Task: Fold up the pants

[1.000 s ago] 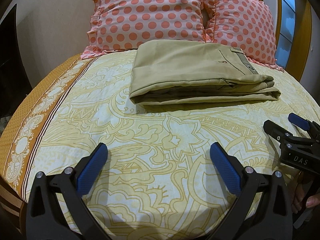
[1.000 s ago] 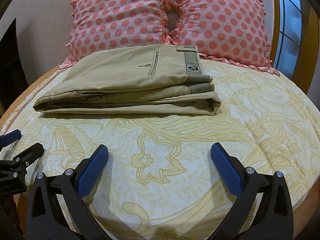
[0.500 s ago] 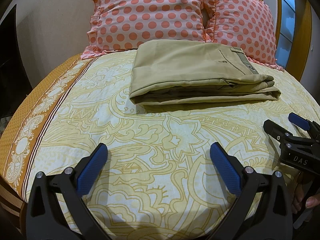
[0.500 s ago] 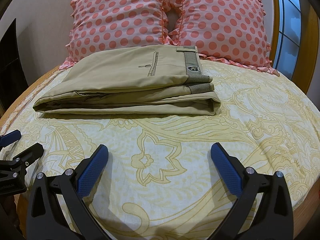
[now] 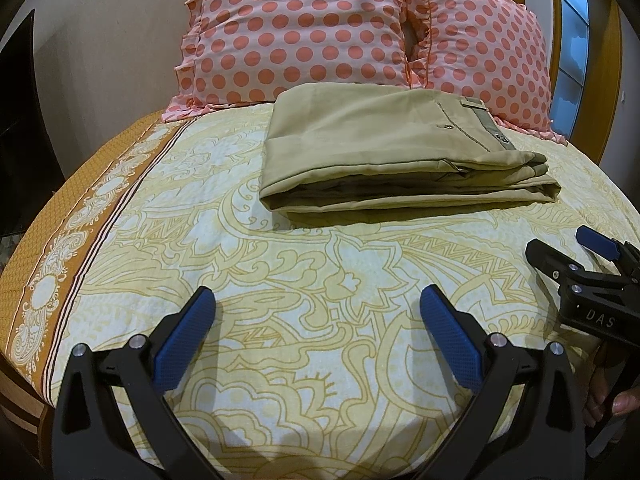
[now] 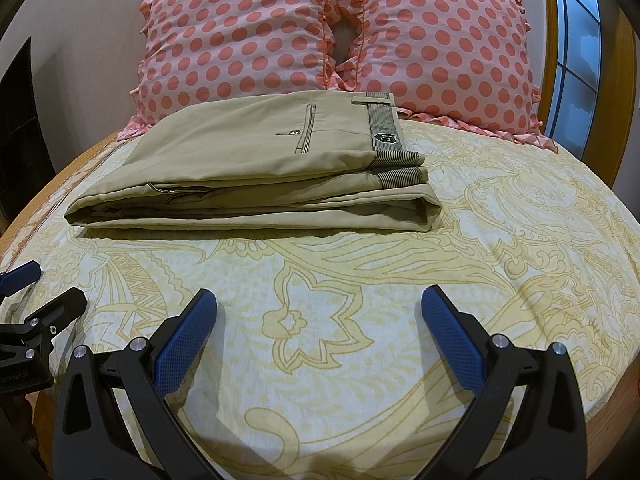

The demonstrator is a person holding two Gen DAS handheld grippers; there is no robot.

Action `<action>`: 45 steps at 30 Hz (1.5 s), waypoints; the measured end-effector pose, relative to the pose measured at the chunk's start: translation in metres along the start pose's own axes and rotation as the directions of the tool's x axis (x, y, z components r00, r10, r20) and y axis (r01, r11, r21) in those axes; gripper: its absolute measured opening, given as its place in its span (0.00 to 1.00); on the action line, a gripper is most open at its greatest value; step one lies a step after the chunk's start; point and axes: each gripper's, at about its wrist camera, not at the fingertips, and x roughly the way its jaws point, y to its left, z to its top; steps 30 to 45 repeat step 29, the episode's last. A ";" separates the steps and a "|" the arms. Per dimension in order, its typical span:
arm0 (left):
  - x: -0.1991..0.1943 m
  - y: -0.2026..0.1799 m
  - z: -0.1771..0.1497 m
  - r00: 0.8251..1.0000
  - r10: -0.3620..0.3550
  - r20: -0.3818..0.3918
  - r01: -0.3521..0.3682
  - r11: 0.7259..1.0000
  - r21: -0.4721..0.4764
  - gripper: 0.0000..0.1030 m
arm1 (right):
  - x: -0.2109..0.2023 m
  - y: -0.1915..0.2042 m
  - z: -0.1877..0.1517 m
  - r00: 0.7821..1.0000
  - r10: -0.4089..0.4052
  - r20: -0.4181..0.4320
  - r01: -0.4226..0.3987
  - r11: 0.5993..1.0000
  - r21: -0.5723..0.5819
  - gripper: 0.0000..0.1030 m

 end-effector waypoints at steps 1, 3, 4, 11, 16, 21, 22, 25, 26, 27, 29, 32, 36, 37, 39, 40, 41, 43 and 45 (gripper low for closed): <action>0.000 0.000 0.000 1.000 0.000 0.000 0.000 1.000 0.000 0.98 | 0.000 0.000 0.000 1.000 0.000 0.000 0.000 1.000 0.000 0.99; 0.000 -0.001 0.000 1.000 0.001 0.002 -0.001 1.000 -0.001 0.98 | 0.000 0.000 0.000 1.000 0.000 0.000 0.000 1.000 0.000 0.99; 0.000 -0.001 0.000 1.000 0.001 0.002 -0.001 1.000 -0.001 0.98 | 0.000 0.000 0.000 1.000 0.000 0.000 0.000 1.000 0.000 0.99; 0.000 -0.001 0.000 1.000 0.003 0.004 -0.003 1.000 -0.003 0.98 | 0.001 0.000 0.000 1.000 -0.001 0.000 0.001 1.000 0.000 0.99; 0.000 -0.001 -0.001 1.000 0.003 0.004 -0.003 1.000 -0.003 0.98 | 0.001 0.000 0.000 1.000 -0.001 0.000 0.001 1.000 0.001 0.99; 0.001 -0.001 -0.001 1.000 0.003 0.006 -0.003 1.000 -0.002 0.98 | 0.001 0.000 0.000 1.000 -0.001 0.001 0.001 1.000 0.001 0.99; 0.001 -0.001 -0.001 1.000 0.003 0.006 -0.003 1.000 -0.002 0.98 | 0.001 0.000 0.000 1.000 -0.002 0.001 0.002 1.000 0.001 0.99; 0.001 -0.001 0.000 1.000 0.004 0.006 -0.004 1.000 -0.002 0.98 | 0.001 0.000 0.000 1.000 -0.002 0.001 0.002 1.000 0.002 0.99; 0.001 -0.001 0.000 1.000 0.004 0.008 -0.004 1.000 -0.001 0.98 | 0.001 0.000 0.000 1.000 -0.002 0.001 0.002 1.000 0.001 0.99; 0.001 -0.002 0.000 1.000 0.005 0.009 -0.005 1.000 -0.003 0.98 | 0.001 0.000 0.000 1.000 -0.002 0.001 0.002 1.000 0.001 0.99; 0.001 -0.002 0.000 1.000 0.005 0.008 -0.005 1.000 -0.004 0.98 | 0.001 0.000 0.000 1.000 -0.002 0.001 0.002 1.000 0.002 0.99; 0.001 -0.002 0.000 1.000 0.005 0.008 -0.005 1.000 -0.004 0.98 | 0.001 0.000 0.000 1.000 -0.002 0.001 0.002 1.000 0.002 0.99; 0.001 -0.002 0.000 1.000 0.005 0.008 -0.005 1.000 -0.004 0.98 | 0.001 0.000 0.000 1.000 -0.002 0.001 0.002 1.000 0.002 0.99; 0.001 -0.002 0.000 1.000 0.005 0.008 -0.005 1.000 -0.004 0.98 | 0.001 0.000 0.000 1.000 -0.002 0.001 0.002 1.000 0.002 0.99; 0.001 -0.002 0.000 1.000 0.005 0.008 -0.005 1.000 -0.004 0.98 | 0.001 0.000 0.000 1.000 -0.002 0.001 0.002 1.000 0.002 0.99; 0.001 -0.002 0.000 1.000 0.005 0.008 -0.005 1.000 -0.004 0.98 | 0.001 0.000 0.000 1.000 -0.002 0.001 0.002 1.000 0.002 0.99; 0.001 -0.002 0.000 1.000 0.005 0.008 -0.005 1.000 -0.004 0.98 | 0.001 0.000 0.000 1.000 -0.002 0.001 0.002 1.000 0.002 0.99; 0.001 -0.002 0.000 1.000 0.005 0.008 -0.005 1.000 -0.004 0.98 | 0.001 0.000 0.000 1.000 -0.002 0.001 0.002 1.000 0.002 0.99; 0.001 -0.002 0.000 1.000 0.005 0.008 -0.005 1.000 -0.004 0.98 | 0.001 0.000 0.000 1.000 -0.002 0.001 0.002 1.000 0.002 0.99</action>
